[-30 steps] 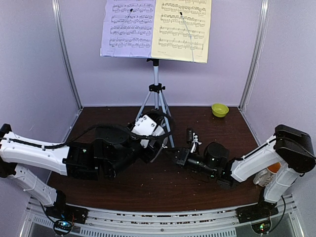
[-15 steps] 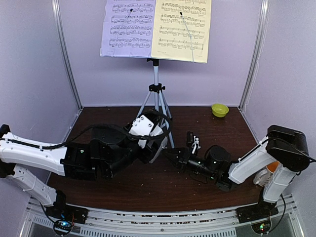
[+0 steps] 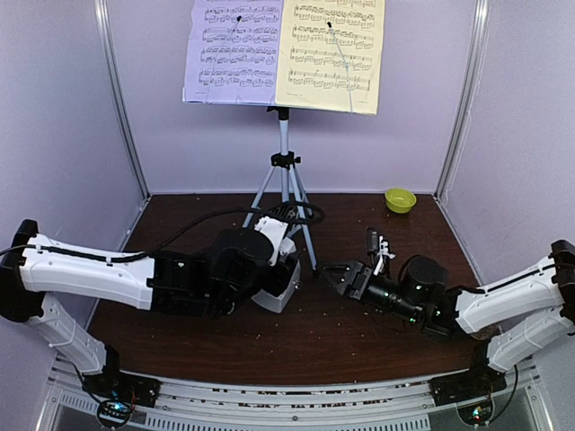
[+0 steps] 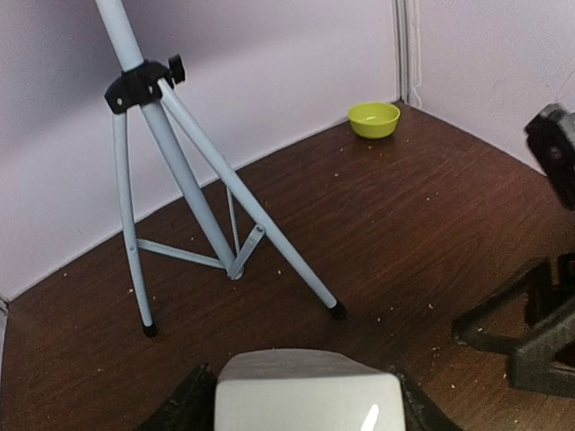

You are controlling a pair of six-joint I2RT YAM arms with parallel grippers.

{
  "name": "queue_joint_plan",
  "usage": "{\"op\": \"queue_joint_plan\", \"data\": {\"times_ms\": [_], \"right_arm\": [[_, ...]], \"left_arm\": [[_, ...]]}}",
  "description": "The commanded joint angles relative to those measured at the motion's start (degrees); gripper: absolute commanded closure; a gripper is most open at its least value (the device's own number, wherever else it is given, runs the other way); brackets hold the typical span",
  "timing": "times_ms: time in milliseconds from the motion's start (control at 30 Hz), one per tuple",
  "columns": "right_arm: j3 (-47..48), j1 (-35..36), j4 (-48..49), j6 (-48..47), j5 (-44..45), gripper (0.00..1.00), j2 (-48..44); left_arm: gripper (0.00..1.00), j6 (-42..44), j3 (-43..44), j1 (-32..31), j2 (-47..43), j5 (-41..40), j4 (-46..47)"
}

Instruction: Set up the instrument practice props

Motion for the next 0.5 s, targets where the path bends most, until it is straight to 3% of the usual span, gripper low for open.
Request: {"op": "queue_joint_plan", "data": {"times_ms": [0,233,467], "right_arm": [[-2.03,0.2,-9.47,-7.16,3.07,0.24,-4.31],[-2.53,0.09,-19.97,-11.73,7.78,0.06,-11.12],[-1.63,0.07,-25.02,-14.43,8.47,0.02,-13.46]], "left_arm": [[1.0,-10.56,5.83,1.68,2.59,-2.17,-0.91],[1.0,-19.18,8.46,3.0,7.02,-1.89,-3.82],[1.0,-26.66,10.12,4.05,11.13,0.23,-5.67]]}}
